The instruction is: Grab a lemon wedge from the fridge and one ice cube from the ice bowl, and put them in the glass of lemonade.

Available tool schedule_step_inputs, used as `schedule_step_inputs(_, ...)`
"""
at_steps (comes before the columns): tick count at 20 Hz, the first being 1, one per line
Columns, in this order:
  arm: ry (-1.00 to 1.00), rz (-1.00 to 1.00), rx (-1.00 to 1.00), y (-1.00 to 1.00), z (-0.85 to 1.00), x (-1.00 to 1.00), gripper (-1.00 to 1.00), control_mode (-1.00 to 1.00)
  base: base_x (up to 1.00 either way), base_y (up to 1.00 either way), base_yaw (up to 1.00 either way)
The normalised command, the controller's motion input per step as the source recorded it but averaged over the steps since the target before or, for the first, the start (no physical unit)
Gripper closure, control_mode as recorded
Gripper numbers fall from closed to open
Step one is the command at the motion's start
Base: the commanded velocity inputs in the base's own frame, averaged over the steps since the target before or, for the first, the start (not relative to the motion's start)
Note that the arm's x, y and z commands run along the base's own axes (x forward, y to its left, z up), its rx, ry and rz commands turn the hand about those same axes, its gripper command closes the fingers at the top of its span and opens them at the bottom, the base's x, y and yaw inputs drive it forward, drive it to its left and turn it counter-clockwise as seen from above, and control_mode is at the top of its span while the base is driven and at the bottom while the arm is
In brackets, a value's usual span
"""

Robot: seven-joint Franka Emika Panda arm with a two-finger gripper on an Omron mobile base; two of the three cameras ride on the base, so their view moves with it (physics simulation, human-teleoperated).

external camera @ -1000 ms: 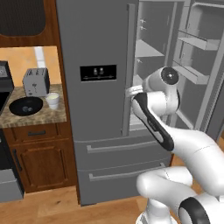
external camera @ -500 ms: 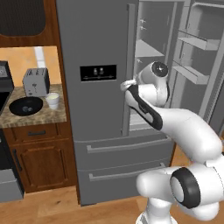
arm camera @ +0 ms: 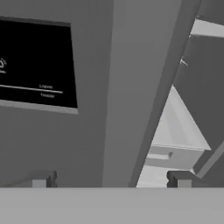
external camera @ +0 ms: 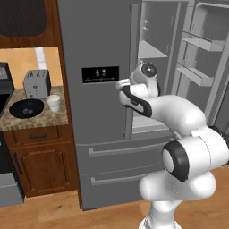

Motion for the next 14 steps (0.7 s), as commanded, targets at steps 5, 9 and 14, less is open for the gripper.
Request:
schedule_step_inputs(5,0.0,-0.02,0.0,0.0,-0.07,0.62,-1.0,-1.0,0.0,0.0,0.0)
schedule_step_inputs(9,0.0,0.0,0.0,0.0,-0.1,0.66,-1.0,-1.0,0.0,0.0,0.0)
schedule_step_inputs(14,-0.01,0.0,0.0,0.0,-0.09,0.33,1.0,-1.0,0.0,0.0,0.0)
